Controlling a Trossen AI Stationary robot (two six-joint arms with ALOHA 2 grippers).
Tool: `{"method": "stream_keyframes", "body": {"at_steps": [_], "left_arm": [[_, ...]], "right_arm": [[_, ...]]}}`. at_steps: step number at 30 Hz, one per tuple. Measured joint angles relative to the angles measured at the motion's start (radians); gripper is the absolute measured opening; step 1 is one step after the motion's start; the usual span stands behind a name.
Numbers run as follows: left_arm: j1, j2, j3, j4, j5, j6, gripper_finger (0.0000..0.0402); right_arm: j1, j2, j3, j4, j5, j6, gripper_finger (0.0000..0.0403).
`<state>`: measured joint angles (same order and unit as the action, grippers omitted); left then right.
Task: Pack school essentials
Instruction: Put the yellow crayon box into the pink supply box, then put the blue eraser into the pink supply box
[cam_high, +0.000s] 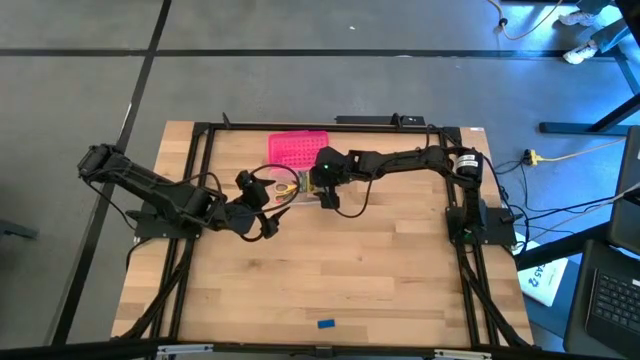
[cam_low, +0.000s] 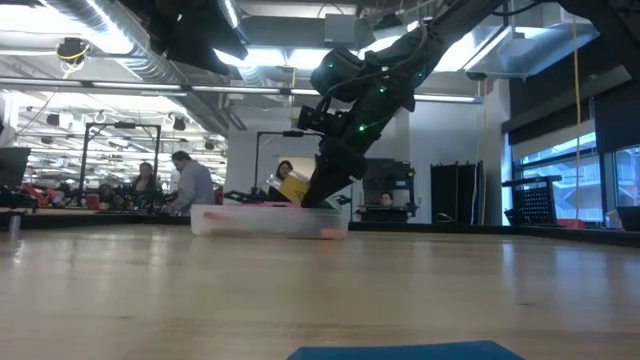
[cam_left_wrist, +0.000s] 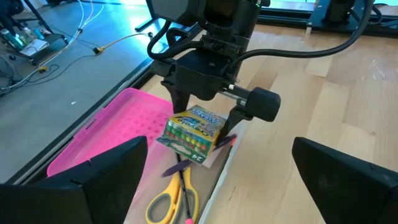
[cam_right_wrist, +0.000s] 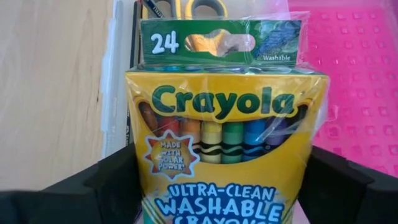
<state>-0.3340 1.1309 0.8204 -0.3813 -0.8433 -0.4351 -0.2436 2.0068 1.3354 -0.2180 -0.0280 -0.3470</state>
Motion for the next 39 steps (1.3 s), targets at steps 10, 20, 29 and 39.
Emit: {"method": "stream_keyframes", "body": {"at_steps": [10,20,29,39], "left_arm": [[0.000,0.000,0.000,0.000,0.000,0.000,0.0396],[0.000,0.000,0.000,0.003,0.002,0.000,0.0396],[0.000,0.000,0.000,0.000,0.034,0.000,0.0396],[0.000,0.000,0.000,0.000,0.036,0.000,0.0396]], "right_arm": [[0.003,0.000,0.000,-0.002,0.000,-0.051,0.0398],[0.006,-0.087,0.031,-0.057,-0.042,0.058,0.0399],[0.121,-0.243,0.033,-0.301,-0.153,0.080,0.0399],[0.387,-0.279,0.033,-0.424,-0.120,0.166,0.0399]]}}
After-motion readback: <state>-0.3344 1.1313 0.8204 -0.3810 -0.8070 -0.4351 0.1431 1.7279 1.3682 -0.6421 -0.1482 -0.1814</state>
